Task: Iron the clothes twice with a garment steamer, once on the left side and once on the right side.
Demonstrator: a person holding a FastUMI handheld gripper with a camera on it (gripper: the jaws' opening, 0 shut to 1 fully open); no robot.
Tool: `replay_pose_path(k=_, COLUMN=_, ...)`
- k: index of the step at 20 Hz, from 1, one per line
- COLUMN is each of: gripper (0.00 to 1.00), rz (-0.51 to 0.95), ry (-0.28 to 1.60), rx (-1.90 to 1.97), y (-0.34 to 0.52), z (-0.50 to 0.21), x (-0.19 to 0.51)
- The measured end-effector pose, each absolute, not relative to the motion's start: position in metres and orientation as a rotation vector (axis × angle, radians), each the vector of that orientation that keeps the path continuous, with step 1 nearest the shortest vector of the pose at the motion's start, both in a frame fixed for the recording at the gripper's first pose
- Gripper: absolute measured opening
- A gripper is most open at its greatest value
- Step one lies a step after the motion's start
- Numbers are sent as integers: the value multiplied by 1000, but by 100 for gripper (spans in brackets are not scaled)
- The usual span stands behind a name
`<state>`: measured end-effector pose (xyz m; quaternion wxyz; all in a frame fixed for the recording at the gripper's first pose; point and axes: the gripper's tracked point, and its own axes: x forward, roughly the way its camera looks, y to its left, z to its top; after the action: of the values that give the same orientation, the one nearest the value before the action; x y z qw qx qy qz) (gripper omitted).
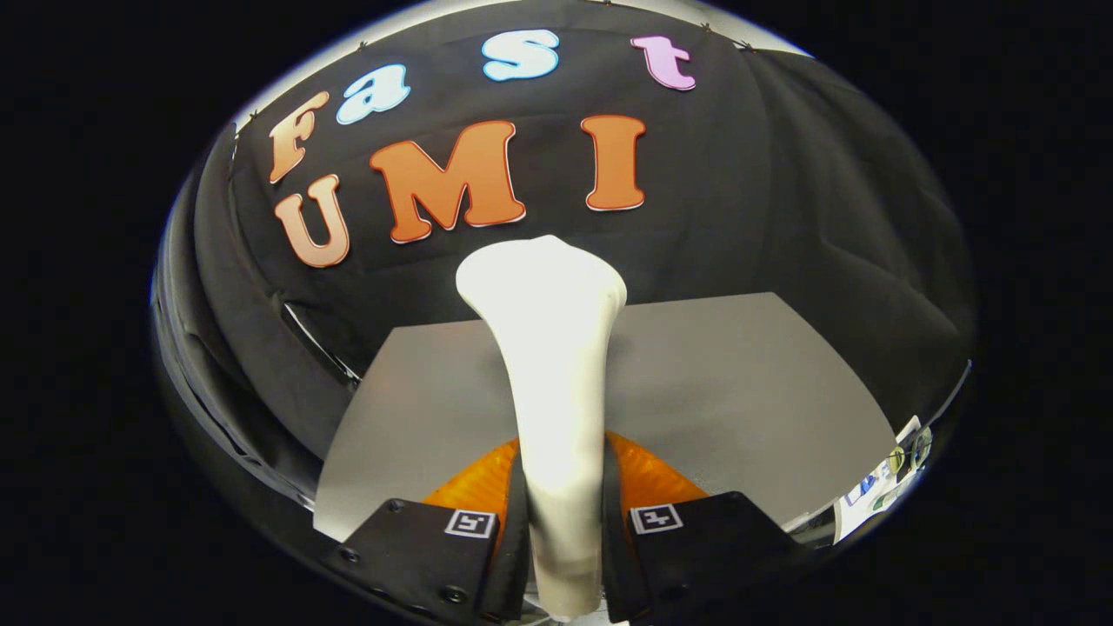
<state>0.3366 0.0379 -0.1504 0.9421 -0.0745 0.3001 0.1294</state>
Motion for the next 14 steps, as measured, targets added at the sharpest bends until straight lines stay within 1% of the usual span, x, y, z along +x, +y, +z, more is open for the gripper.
replay_pose_path(k=7, gripper=42, rz=233, ry=550, rx=-118, y=31, z=-124, x=304)
replay_pose_path(k=10, gripper=42, rz=239, ry=571, rx=-56, y=43, z=-129, x=272)
replay_pose_path(k=14, gripper=42, rz=184, ry=566, rx=-39, y=52, z=-134, x=236)
